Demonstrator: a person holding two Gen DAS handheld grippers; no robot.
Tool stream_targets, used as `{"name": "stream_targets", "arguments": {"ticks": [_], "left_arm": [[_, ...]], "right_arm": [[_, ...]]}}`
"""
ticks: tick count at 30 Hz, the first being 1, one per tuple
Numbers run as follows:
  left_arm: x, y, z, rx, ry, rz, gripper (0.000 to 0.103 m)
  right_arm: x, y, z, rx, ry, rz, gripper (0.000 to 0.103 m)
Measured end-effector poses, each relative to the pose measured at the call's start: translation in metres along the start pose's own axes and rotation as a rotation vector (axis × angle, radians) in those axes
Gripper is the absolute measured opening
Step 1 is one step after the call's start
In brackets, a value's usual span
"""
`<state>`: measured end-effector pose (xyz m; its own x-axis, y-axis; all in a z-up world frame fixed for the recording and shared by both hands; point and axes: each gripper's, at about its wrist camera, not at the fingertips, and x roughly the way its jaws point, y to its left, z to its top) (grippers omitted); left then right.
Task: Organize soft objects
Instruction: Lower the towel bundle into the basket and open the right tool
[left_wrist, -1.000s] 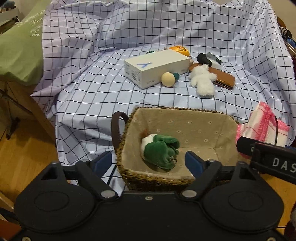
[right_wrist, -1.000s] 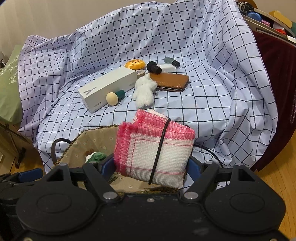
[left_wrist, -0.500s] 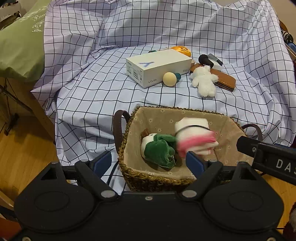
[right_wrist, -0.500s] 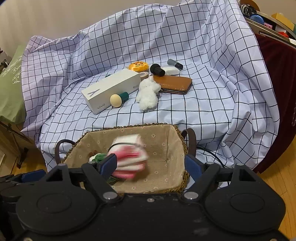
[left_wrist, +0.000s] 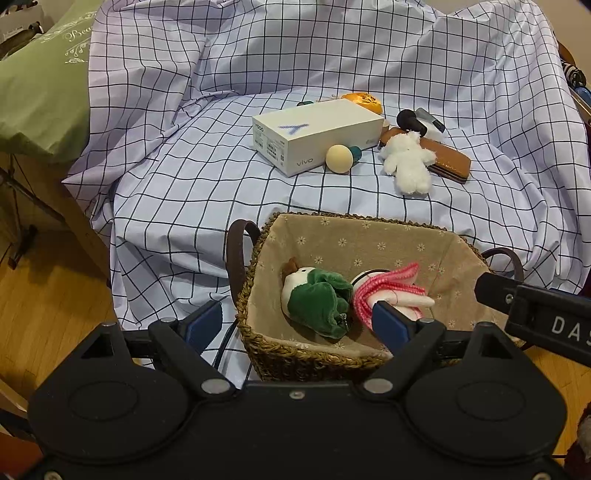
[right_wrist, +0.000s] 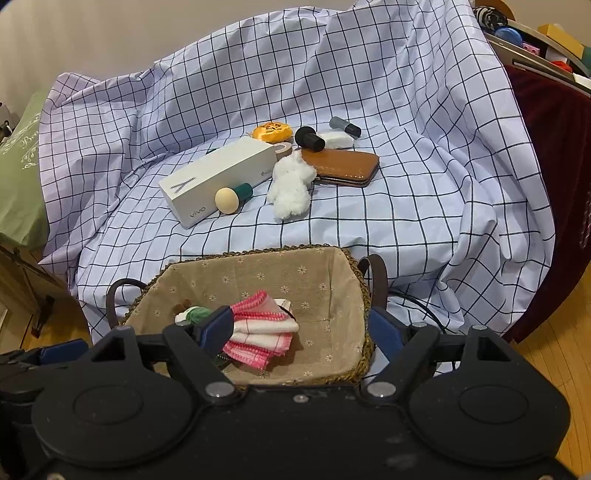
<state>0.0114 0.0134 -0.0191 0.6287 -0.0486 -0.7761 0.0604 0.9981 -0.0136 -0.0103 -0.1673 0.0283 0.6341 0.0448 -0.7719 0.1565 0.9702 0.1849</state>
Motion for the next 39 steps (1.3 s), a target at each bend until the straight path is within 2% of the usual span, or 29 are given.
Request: {"name": "stream_targets", "arguments": {"ticks": [16, 31, 35, 39], "left_arm": [[-0.002, -0.003, -0.001, -0.008, -0.002, -0.007, 0.085], [-0.009, -0.001, 0.001, -0.015, -0.042, -0.015, 0.085], [-0.010, -0.002, 0.003, -0.015, -0.056, -0.014, 0.090], [-0.009, -0.003, 0.006, -0.008, -0.065, -0.017, 0.090]], "right_arm": [[0.001, -0.001, -0.001, 0.011, 0.002, -0.008, 0.080], [0.000, -0.002, -0.001, 0.026, -0.010, -0.019, 0.080], [0.001, -0.003, 0.000, 0.031, -0.012, -0.025, 0.080], [0.003, -0.006, 0.003, 0.041, -0.015, -0.034, 0.080]]}}
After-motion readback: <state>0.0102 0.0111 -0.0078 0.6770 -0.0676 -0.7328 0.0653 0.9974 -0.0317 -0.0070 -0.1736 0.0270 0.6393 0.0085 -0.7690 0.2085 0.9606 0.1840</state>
